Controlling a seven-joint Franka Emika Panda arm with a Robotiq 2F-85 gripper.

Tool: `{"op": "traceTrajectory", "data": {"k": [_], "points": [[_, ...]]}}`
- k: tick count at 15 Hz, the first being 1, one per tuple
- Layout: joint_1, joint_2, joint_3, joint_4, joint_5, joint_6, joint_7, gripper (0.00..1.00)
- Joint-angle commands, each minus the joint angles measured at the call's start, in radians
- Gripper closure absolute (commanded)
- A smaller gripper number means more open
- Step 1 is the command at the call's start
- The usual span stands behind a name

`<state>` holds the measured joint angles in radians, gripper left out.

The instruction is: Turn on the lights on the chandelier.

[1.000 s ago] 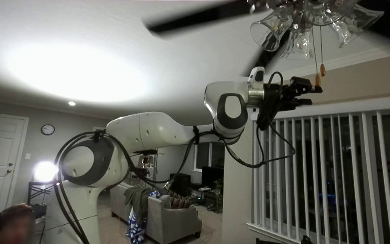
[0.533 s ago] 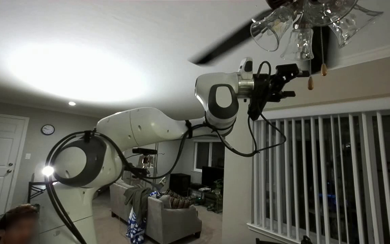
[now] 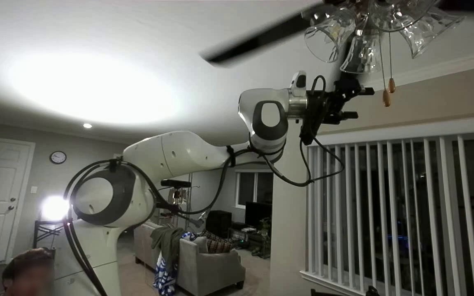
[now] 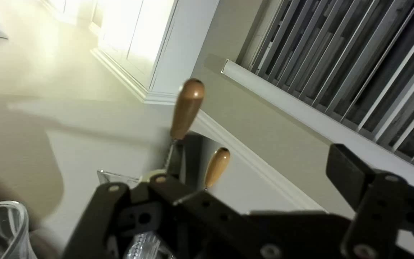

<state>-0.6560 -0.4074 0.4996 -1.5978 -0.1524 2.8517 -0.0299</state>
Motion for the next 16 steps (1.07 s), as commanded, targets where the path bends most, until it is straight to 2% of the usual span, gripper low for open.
{"op": "traceTrajectory", "data": {"k": [1,6,7,9,10,11,16], "points": [[-0.097,0.023,0.076,0.068,-0.055,-0.046,0.066,0.00],[-0.209,0.039,0.148,0.136,-0.065,-0.113,0.109,0.00],[-0.124,0.062,0.090,0.138,-0.157,-0.136,0.164,0.00],[-0.091,0.075,0.071,0.151,-0.209,-0.198,0.188,0.00],[-0.049,0.062,0.037,0.118,-0.229,-0.156,0.197,0.00],[-0.027,0.071,0.023,0.125,-0.251,-0.177,0.209,0.00],[-0.007,0.083,0.011,0.134,-0.261,-0.188,0.212,0.00]]}}
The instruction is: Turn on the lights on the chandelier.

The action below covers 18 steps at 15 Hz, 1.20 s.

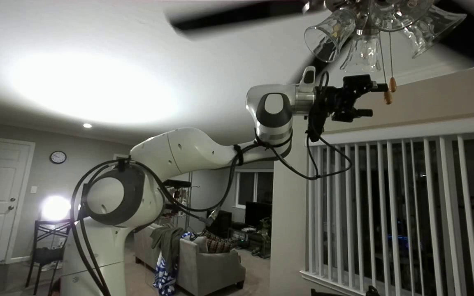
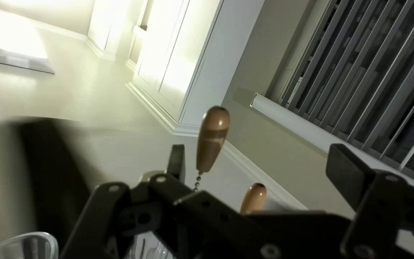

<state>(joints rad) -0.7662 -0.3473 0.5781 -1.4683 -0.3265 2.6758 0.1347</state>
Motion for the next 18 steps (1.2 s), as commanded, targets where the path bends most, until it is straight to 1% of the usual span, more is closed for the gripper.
{"op": "traceTrajectory", "data": {"k": [1,5,6,10,13,15,18], "points": [[0.103,0.023,-0.067,0.005,-0.087,-0.013,0.047,0.00],[0.107,0.025,-0.066,0.006,-0.082,-0.011,0.052,0.00],[0.121,0.027,-0.073,0.004,-0.096,-0.006,0.063,0.00],[0.284,0.056,-0.179,0.008,-0.147,0.003,0.089,0.00],[0.374,0.064,-0.248,0.006,-0.184,-0.002,0.106,0.00],[0.408,0.066,-0.281,0.011,-0.209,-0.001,0.120,0.00],[0.430,0.076,-0.308,0.025,-0.253,-0.005,0.148,0.00]]}}
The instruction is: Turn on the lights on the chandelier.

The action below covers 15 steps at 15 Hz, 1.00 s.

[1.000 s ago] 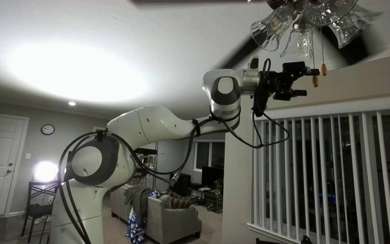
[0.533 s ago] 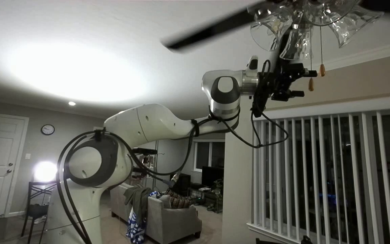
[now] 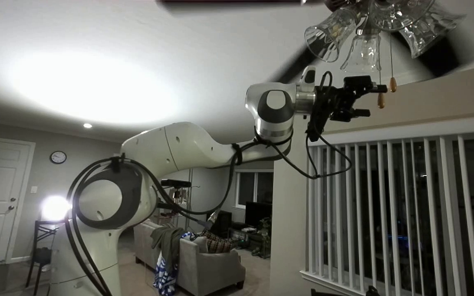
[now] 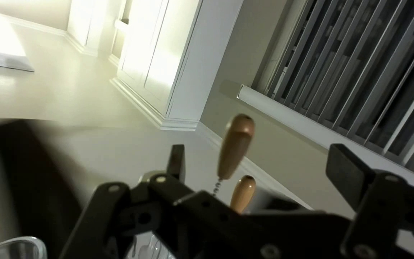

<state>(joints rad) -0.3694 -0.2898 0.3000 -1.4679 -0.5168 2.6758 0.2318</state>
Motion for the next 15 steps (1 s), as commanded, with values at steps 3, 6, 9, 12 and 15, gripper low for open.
{"op": "traceTrajectory", "data": {"k": [3,6,9,12,15], "points": [[0.051,0.031,-0.038,0.034,-0.111,-0.005,0.076,0.27],[0.079,0.041,-0.045,0.045,-0.143,-0.010,0.084,0.47],[0.105,0.054,-0.057,0.060,-0.166,-0.011,0.090,0.66],[0.123,0.063,-0.069,0.070,-0.184,-0.011,0.095,0.85],[0.098,0.067,-0.049,0.076,-0.182,-0.006,0.087,0.96]]}}
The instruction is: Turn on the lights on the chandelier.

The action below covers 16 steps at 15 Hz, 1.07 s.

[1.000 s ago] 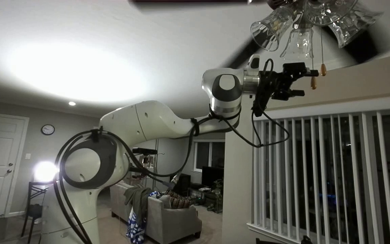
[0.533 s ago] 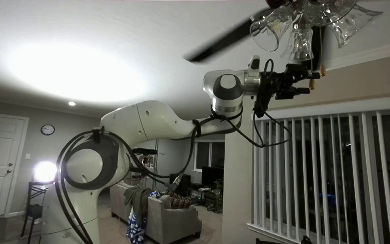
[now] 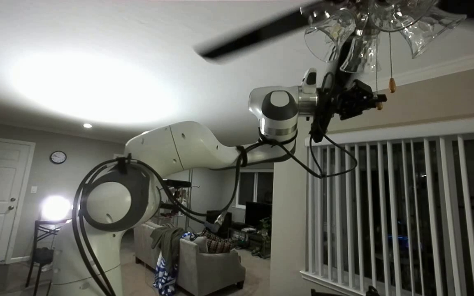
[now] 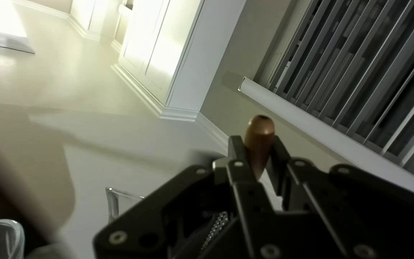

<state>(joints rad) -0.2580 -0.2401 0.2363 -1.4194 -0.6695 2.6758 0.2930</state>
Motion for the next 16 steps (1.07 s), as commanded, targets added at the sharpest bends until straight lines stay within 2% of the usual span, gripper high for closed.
{"op": "traceTrajectory", "data": {"k": [1,6,7,8,16], "points": [[-0.013,0.019,0.015,0.030,-0.033,-0.005,0.027,0.93],[-0.015,0.022,0.007,-0.014,-0.022,-0.006,0.028,0.93],[0.038,0.030,-0.041,-0.023,-0.016,-0.016,0.028,0.93],[-0.005,0.024,-0.019,-0.040,0.011,-0.005,0.021,0.93],[-0.007,0.022,-0.047,-0.029,-0.002,0.005,0.032,0.93]]}}
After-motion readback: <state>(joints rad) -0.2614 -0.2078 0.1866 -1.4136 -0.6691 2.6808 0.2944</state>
